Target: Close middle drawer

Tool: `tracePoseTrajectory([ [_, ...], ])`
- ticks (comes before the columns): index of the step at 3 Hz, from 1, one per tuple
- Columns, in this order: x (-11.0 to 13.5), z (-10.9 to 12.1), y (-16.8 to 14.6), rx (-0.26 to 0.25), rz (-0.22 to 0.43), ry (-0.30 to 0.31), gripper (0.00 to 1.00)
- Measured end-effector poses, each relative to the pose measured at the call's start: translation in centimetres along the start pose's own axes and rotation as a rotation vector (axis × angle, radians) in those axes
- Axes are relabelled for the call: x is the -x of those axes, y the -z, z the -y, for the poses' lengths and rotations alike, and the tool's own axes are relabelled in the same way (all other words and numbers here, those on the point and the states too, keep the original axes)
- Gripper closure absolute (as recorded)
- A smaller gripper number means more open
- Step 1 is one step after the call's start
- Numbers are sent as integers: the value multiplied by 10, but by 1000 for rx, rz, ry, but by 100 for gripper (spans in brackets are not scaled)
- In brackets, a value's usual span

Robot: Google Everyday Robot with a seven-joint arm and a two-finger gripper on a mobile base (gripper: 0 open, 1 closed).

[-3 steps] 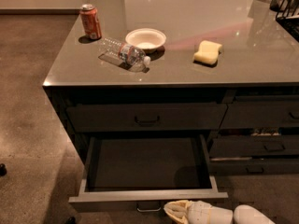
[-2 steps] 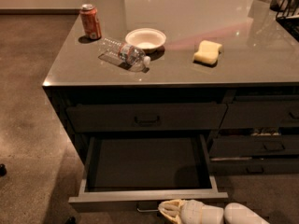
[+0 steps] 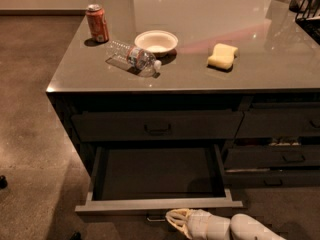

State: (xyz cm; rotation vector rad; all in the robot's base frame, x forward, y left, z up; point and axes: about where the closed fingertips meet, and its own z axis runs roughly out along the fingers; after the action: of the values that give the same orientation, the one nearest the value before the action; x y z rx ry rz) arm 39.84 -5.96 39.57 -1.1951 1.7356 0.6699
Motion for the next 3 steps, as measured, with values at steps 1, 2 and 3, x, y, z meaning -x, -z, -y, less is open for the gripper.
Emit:
tracePoseTrajectory([
  [1, 0, 0, 0, 0, 0, 0, 100],
  [2, 2, 0, 1, 0, 0, 0, 100],
  [3, 3, 1, 1, 1, 6, 1, 98],
])
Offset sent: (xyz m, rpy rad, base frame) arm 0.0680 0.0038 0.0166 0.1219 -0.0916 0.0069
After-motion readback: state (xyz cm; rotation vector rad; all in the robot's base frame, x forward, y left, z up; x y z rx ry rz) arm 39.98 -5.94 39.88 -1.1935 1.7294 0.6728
